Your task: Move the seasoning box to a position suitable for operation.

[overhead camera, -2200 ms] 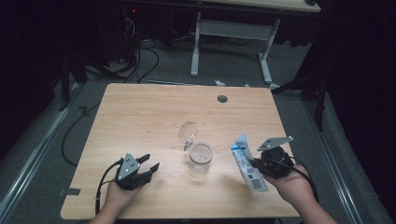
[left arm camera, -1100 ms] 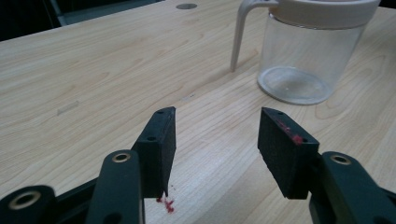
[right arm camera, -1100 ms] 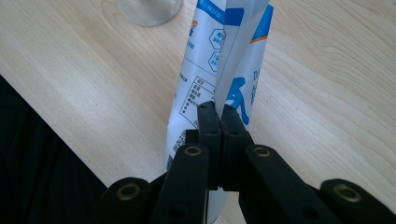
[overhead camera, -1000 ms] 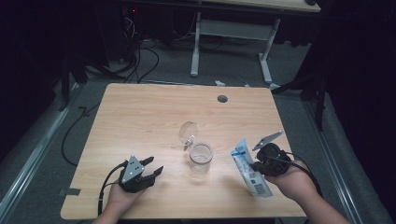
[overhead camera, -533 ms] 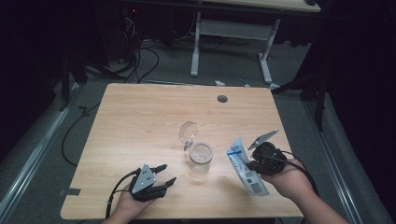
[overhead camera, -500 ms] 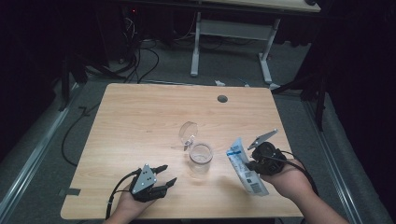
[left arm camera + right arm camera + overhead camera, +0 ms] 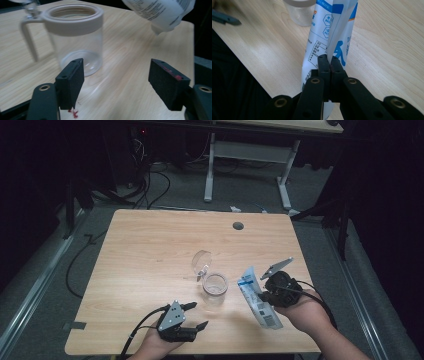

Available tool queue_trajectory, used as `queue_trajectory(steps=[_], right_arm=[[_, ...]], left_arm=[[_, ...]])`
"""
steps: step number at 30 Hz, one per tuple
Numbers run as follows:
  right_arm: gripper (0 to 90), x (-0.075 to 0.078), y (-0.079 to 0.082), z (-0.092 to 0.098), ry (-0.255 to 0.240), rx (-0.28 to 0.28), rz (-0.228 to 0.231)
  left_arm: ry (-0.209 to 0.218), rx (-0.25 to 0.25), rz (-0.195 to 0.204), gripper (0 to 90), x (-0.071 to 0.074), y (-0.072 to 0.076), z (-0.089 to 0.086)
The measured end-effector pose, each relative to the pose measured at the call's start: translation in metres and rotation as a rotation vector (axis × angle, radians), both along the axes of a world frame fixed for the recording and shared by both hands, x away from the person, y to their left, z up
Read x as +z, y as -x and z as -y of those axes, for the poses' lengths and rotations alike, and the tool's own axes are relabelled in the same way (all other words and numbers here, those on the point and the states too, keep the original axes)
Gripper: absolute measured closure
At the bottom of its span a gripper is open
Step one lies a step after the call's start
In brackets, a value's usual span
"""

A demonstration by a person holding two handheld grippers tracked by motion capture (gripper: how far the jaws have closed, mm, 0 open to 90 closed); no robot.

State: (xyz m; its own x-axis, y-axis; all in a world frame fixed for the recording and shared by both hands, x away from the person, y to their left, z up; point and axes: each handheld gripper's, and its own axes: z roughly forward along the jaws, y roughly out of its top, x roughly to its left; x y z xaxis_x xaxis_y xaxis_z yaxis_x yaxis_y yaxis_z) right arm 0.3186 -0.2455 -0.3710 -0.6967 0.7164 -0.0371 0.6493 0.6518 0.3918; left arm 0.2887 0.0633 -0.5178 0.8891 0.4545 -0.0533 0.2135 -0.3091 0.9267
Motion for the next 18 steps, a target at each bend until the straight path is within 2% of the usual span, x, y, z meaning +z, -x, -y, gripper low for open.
queue_trajectory(steps=[1, 4, 9, 18], right_arm=[[90.0, 0.001, 0.001, -0.001, -0.002, -0.001, -0.002], [90.0, 0.002, 0.002, -0.002, -0.001, 0.005, -0.004], [90.0, 0.004, 0.004, -0.005, 0.0, 0.012, -0.007], [90.0, 0.006, 0.002, -0.01, 0.008, 0.017, -0.004]], left_arm=[[0.011, -0.014, -0.021, 28.3, 0.0, 0.0, 0.003], [0.028, -0.023, -0.037, 28.3, -0.002, 0.0, 0.012], [0.009, -0.038, -0.01, 28.3, -0.003, 0.004, 0.031], [-0.022, -0.071, 0.018, 23.0, -0.001, 0.009, 0.052]])
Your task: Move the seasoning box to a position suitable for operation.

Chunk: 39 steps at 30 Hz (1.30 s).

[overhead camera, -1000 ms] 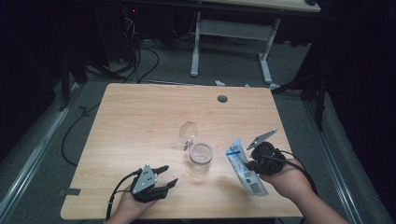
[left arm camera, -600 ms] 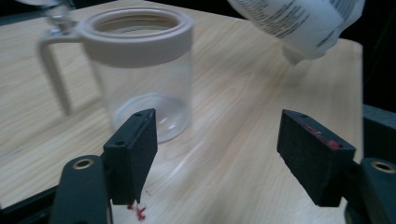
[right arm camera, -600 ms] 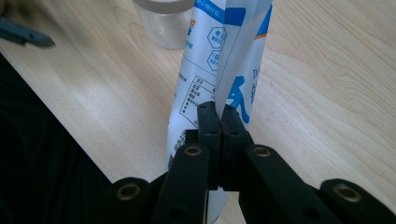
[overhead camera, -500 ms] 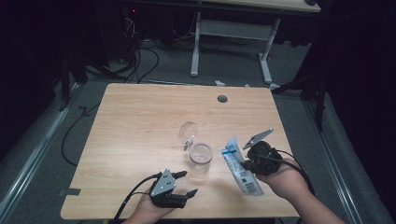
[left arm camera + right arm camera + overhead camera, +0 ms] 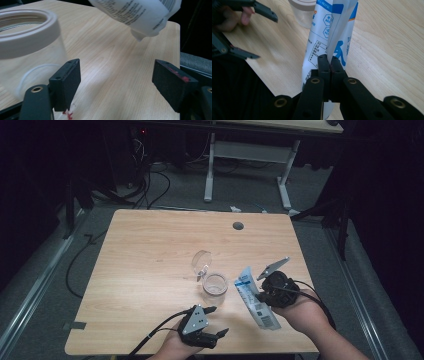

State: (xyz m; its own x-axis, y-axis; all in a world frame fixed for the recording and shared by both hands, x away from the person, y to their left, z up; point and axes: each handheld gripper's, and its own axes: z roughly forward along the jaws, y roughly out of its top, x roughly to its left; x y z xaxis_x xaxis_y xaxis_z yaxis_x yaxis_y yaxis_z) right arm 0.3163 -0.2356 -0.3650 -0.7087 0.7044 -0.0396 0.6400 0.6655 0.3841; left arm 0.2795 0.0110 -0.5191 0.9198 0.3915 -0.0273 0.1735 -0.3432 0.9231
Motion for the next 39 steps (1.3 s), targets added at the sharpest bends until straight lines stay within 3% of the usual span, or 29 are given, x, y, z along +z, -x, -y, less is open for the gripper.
queue_trajectory(steps=[10, 18, 34, 39], right_arm=[[90.0, 0.004, -0.001, -0.014, -0.003, 0.023, 0.004], [90.0, 0.005, -0.002, -0.024, 0.002, 0.033, 0.0], [90.0, 0.015, -0.002, -0.046, -0.019, 0.059, 0.022], [90.0, 0.016, -0.003, -0.052, -0.024, 0.064, 0.013]], left_arm=[[0.005, -0.027, 0.001, 20.7, 0.0, 0.003, 0.024], [-0.015, -0.057, -0.004, 20.6, -0.002, 0.004, 0.042], [0.006, -0.02, 0.011, 19.8, -0.002, 0.0, 0.049], [-0.007, -0.011, 0.019, 20.4, -0.001, -0.001, 0.057]])
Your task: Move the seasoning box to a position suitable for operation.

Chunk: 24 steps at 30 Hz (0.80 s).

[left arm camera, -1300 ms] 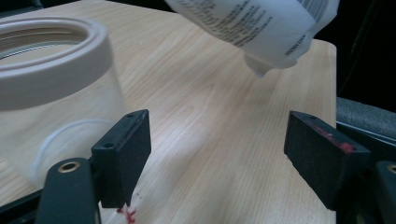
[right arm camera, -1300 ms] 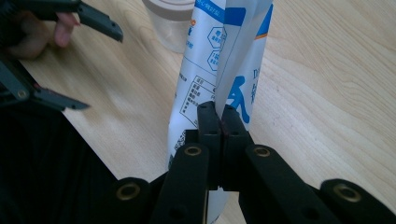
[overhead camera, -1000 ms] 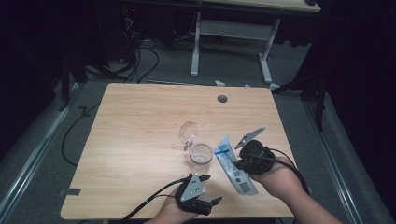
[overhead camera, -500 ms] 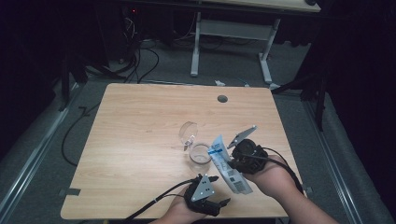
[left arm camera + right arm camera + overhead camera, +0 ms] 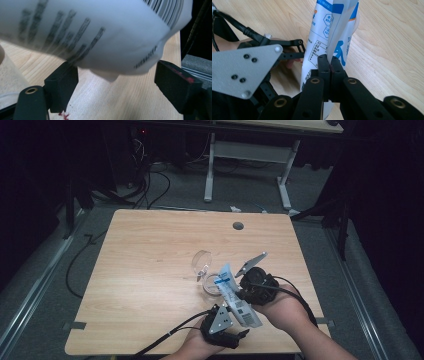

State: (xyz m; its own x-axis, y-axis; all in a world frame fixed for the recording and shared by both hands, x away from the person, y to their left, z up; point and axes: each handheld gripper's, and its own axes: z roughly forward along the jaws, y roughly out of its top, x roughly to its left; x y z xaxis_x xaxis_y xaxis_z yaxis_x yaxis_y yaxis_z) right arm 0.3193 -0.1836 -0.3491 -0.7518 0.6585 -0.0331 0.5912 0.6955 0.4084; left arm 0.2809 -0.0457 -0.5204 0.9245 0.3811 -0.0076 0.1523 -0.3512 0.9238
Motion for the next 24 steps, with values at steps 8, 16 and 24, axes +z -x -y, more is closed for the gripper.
queue_trajectory(steps=[8, 16, 24], right_arm=[[90.0, -0.004, -0.001, 0.002, -0.004, -0.012, -0.012], [90.0, -0.002, 0.0, 0.008, -0.003, -0.025, -0.012], [90.0, -0.002, -0.001, 0.008, -0.002, -0.025, -0.007]], left_arm=[[-0.018, 0.009, 0.044, 35.9, 0.0, 0.004, 0.002], [-0.037, 0.002, 0.079, 45.3, 0.008, 0.012, 0.007], [-0.046, 0.005, 0.088, 48.9, 0.011, 0.013, 0.008]])
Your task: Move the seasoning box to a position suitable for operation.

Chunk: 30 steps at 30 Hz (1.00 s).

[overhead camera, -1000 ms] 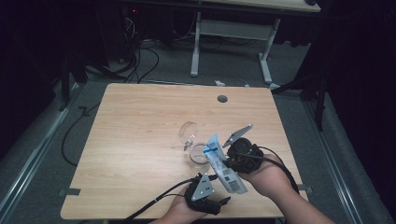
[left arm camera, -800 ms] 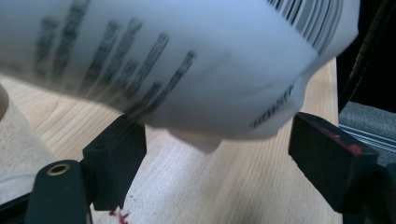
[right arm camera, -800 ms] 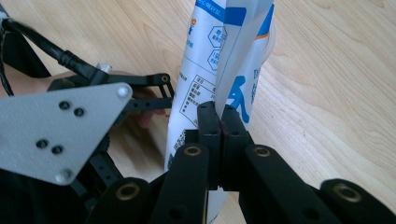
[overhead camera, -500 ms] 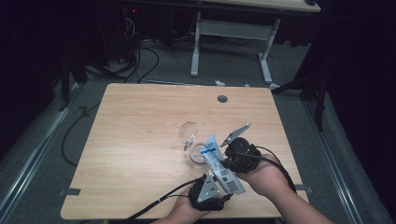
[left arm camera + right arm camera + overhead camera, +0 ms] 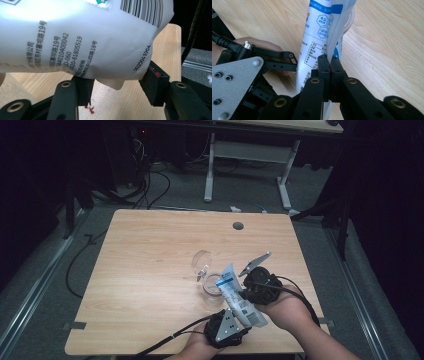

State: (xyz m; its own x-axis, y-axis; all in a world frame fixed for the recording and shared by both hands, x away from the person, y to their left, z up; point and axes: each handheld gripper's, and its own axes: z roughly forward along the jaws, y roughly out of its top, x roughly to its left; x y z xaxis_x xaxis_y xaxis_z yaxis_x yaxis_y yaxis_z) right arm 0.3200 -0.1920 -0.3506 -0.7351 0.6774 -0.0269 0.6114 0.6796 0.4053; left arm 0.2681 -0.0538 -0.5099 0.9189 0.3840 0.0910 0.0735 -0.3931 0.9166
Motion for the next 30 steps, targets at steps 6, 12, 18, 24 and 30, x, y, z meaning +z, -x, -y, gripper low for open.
queue_trajectory(steps=[6, 12, 18, 24, 30], right_arm=[[90.0, -0.001, -0.003, 0.0, 0.003, -0.003, 0.0], [90.0, 0.0, -0.007, -0.003, 0.008, -0.003, -0.001], [90.0, 0.0, -0.011, -0.007, 0.018, 0.009, 0.004], [90.0, 0.001, -0.015, -0.008, 0.013, 0.008, 0.009], [90.0, 0.001, -0.018, -0.009, 0.015, 0.013, 0.011]], left_arm=[[0.011, 0.001, -0.013, 52.3, 0.002, -0.001, -0.001], [0.028, -0.004, -0.042, 52.9, 0.005, -0.003, -0.003], [0.033, -0.006, -0.044, 53.6, 0.01, -0.004, -0.004], [0.031, 0.0, -0.03, 54.3, 0.015, -0.004, -0.004], [0.028, 0.007, -0.023, 54.6, 0.017, -0.005, -0.004]])
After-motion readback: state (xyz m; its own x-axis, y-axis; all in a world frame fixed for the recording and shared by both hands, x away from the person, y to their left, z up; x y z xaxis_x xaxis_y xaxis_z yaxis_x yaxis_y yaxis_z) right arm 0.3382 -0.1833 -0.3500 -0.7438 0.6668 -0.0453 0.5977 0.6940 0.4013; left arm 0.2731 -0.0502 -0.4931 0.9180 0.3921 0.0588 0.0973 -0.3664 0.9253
